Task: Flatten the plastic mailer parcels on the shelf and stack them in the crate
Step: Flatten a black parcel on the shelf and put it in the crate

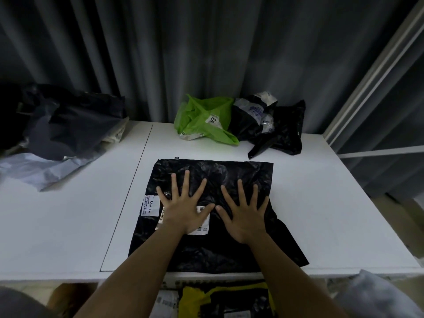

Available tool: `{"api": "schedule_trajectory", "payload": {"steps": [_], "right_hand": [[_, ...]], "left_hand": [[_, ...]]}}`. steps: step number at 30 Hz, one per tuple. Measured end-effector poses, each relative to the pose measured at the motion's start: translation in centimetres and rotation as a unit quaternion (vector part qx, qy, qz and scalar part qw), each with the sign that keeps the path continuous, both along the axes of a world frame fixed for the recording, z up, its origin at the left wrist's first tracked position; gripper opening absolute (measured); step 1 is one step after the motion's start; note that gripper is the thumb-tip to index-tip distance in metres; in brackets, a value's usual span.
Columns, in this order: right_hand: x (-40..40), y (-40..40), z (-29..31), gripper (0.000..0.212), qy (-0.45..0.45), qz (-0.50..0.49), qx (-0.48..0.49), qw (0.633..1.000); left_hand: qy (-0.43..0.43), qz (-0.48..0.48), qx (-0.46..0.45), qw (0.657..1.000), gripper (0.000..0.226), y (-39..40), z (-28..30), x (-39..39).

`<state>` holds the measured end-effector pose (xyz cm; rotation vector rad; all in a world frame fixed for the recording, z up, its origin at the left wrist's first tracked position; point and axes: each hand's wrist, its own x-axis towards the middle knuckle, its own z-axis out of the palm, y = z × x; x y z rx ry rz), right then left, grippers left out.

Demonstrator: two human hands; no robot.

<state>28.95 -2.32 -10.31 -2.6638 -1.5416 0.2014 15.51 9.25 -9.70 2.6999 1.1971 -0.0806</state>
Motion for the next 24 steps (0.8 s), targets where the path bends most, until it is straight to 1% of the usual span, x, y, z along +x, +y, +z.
{"api": "schedule_trajectory", "payload": {"steps": [5, 8, 13, 15, 18, 21, 23, 24], "right_hand": [[0.1, 0.1, -0.1, 0.073, 0.006, 0.0, -0.005, 1.0], [0.1, 0.1, -0.1, 0.074, 0.006, 0.001, -0.008, 1.0], [0.0, 0.2, 0.0, 0.082, 0.011, -0.003, -0.023, 1.0], [0.1, 0.5, 0.4, 0.08, 0.021, -0.011, -0.046, 0.999], [0.3, 0.7, 1.2, 0.067, 0.05, -0.018, -0.091, 0.994], [0.0, -0.2, 1.9, 0.074, 0.048, 0.004, -0.122, 0.991], [-0.3, -1.1, 2.2, 0.083, 0.016, 0.026, -0.088, 0.996], [-0.6, -1.4, 2.4, 0.083, -0.017, 0.033, -0.042, 0.998]], "left_hand": [[0.012, -0.006, -0.001, 1.0, 0.081, 0.1, -0.4, 0.0], [0.023, -0.001, -0.004, 1.0, 0.079, 0.2, -0.4, 0.1], [0.04, -0.002, -0.009, 0.999, 0.079, 0.2, -0.2, 0.1], [0.049, -0.001, -0.025, 0.998, 0.076, 0.3, 0.2, 0.2], [0.073, -0.002, -0.066, 0.995, 0.074, 0.2, 0.9, 0.2], [0.094, -0.006, -0.1, 0.991, 0.075, -0.5, 1.4, -0.6], [0.098, -0.01, -0.104, 0.99, 0.076, -1.0, 1.7, -1.3], [0.083, -0.007, -0.093, 0.992, 0.076, -1.0, 2.0, -1.6]]}}
